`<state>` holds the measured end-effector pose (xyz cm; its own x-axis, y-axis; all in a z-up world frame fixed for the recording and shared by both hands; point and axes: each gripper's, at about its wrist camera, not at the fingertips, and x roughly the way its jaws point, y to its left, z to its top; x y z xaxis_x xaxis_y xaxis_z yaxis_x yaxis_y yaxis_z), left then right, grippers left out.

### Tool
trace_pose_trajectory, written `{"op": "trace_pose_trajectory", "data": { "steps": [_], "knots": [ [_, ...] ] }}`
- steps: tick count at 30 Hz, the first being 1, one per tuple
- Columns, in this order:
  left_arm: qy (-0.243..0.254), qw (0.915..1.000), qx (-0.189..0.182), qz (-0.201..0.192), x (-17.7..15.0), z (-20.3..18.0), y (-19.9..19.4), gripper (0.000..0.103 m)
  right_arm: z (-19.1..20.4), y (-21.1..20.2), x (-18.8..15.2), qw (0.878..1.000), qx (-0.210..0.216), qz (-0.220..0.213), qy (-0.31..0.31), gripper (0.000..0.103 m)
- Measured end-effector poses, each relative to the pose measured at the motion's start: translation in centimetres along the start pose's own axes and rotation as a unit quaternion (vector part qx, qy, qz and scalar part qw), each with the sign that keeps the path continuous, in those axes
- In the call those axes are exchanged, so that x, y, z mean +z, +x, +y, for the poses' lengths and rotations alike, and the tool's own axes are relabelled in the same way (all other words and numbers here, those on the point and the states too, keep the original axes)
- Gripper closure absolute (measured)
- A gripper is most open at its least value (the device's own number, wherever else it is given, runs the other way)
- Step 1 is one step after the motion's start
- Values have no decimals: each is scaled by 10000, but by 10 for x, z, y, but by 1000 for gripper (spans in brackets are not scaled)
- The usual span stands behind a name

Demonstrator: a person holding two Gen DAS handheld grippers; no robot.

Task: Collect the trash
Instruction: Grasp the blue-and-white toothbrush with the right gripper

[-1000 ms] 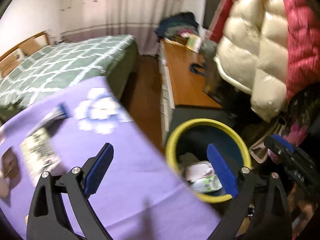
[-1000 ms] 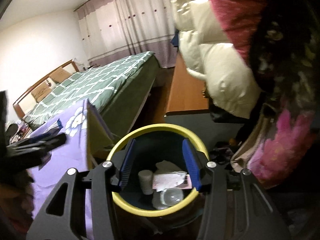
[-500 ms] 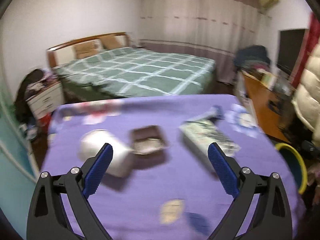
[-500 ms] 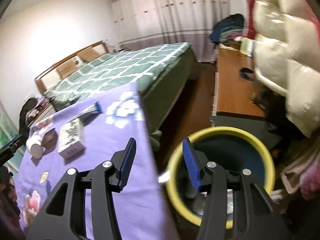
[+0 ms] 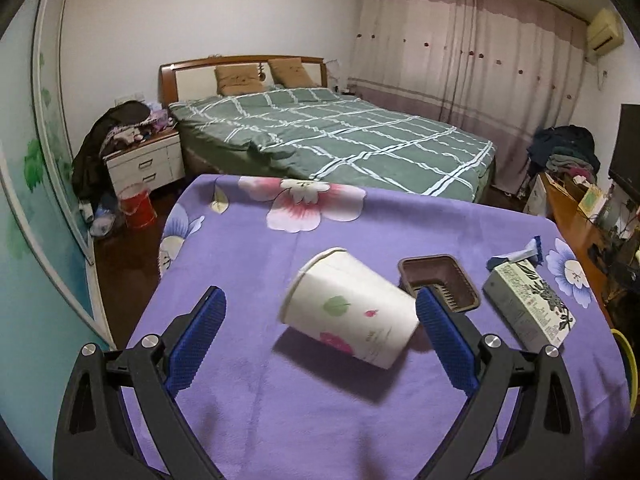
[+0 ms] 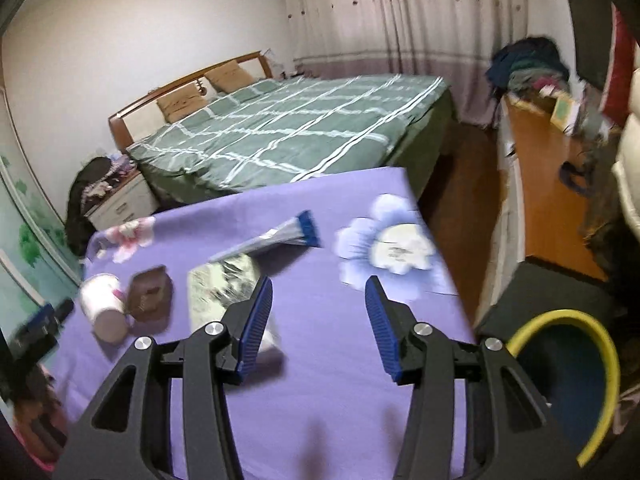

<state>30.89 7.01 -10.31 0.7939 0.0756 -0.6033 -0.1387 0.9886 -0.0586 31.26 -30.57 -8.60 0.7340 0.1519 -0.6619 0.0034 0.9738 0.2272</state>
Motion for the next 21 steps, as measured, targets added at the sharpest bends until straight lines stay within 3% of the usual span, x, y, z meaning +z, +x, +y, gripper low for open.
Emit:
{"op": "trace_pose_trajectory", "data": {
  "steps": [9,21],
  "knots": [
    [-215,9988,429,-54,-2,13,4,8,29,71,31,9986,-98,428,288,57],
    [-235,9984,506,-18,-2,15,9,8,41,143,42,9893,-280,1213,756,57]
  ]
}}
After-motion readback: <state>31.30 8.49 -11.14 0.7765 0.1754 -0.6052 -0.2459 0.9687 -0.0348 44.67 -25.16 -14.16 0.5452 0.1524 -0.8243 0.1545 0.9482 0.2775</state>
